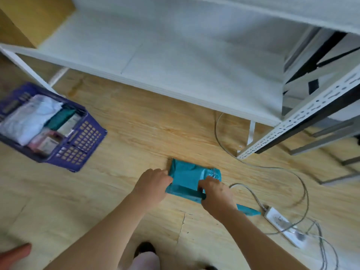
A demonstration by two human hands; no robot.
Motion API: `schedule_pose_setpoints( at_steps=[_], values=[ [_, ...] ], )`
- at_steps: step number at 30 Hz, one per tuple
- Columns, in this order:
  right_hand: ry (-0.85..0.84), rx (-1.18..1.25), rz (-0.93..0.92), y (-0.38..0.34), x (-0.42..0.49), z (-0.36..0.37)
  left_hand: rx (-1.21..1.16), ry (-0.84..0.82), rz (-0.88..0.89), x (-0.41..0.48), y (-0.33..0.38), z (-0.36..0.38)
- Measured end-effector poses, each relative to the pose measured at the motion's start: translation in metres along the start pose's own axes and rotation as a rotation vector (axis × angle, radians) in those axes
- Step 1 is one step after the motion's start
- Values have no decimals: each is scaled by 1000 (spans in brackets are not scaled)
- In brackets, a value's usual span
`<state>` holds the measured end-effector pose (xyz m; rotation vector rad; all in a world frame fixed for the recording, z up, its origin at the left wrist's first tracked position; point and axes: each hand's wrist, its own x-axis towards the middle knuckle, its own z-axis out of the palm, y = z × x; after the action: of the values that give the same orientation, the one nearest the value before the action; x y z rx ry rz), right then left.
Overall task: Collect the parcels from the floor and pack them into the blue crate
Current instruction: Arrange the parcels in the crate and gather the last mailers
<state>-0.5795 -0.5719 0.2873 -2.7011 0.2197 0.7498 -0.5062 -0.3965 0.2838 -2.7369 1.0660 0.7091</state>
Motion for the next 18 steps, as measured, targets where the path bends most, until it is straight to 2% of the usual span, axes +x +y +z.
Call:
schedule_pose_setpoints(
  at_steps=[5, 9, 11, 13, 15, 18],
  values=[
    [42, -17, -80, -55, -56, -83, 8, 127, 14, -74, -15, -104],
    [-46, -89, -137, -98, -85, -131, 114, 265, -37, -125, -47, -159],
    [-84, -132, -132, -114, -90, -147, 51, 280, -77, -147, -58, -187],
    [-94, -155, -134, -139, -93, -166, 58, 376, -214, -168, -84, -201],
    [-95, -176, -140, -174, -95, -179, -13, 383, -351, -196, -109, -216],
    [-77, -223, -190, -235, -93, -191, -296, 553, -531, -241, -151, -231]
  ],
)
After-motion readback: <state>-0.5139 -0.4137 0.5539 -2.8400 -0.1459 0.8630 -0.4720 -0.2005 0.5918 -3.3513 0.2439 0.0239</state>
